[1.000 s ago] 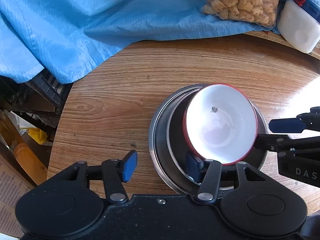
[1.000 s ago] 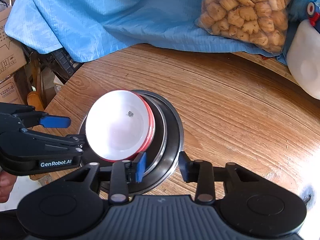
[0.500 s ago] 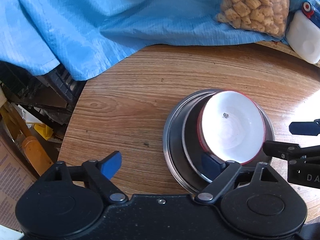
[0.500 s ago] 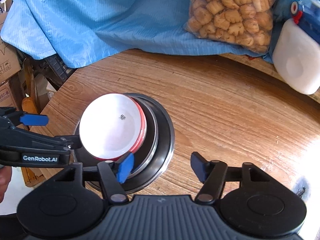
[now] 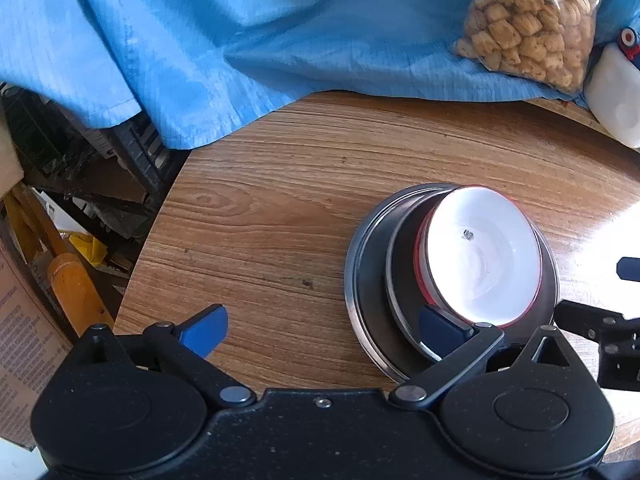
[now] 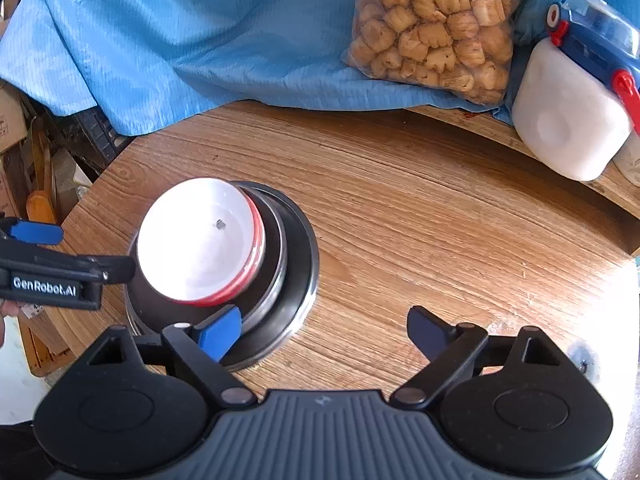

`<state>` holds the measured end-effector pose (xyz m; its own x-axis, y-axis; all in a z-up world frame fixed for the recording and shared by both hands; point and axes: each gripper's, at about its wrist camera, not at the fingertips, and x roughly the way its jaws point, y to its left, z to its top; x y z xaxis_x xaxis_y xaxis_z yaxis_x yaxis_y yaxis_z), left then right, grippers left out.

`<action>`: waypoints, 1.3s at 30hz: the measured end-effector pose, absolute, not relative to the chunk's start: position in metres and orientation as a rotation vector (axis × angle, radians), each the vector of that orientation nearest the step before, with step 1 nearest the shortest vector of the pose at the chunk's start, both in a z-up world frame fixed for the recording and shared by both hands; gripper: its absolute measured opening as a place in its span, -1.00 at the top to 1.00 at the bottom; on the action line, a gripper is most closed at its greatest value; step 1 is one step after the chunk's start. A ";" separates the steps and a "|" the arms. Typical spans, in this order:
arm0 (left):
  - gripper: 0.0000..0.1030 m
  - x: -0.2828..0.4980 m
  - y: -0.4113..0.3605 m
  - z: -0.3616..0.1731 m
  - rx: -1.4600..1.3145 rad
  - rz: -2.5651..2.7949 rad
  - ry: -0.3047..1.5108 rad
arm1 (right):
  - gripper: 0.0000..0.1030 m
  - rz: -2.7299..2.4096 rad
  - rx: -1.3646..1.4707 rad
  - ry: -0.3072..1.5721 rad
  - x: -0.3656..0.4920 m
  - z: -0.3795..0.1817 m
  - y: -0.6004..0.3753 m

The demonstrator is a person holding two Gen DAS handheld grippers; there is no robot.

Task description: Organize plates and bowls

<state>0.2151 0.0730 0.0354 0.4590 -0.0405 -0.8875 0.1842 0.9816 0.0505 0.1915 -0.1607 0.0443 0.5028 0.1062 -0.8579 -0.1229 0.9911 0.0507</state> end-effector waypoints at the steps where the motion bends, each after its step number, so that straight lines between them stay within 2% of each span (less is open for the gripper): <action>1: -0.98 0.215 0.074 0.036 0.140 -0.133 1.085 | -0.85 0.141 -0.021 1.030 0.190 0.045 -0.162; 12: -0.98 0.191 0.075 0.048 0.132 -0.078 1.015 | -0.99 0.211 -0.030 0.958 0.172 0.059 -0.177; 25: -0.98 0.142 0.072 0.052 0.097 -0.051 0.928 | -0.99 0.299 -0.081 0.852 0.145 0.071 -0.186; 32: -0.98 0.113 0.063 0.061 0.114 -0.108 0.785 | -0.99 0.336 -0.109 0.791 0.130 0.076 -0.188; 39: -0.98 0.087 0.053 0.056 0.131 -0.129 0.725 | -0.99 0.352 -0.134 0.789 0.116 0.074 -0.188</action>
<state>0.0870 0.0530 0.0564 0.7410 -0.0721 -0.6676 0.1627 0.9839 0.0745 0.1162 -0.1881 0.0740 0.6499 0.2592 -0.7144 -0.3584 0.9335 0.0127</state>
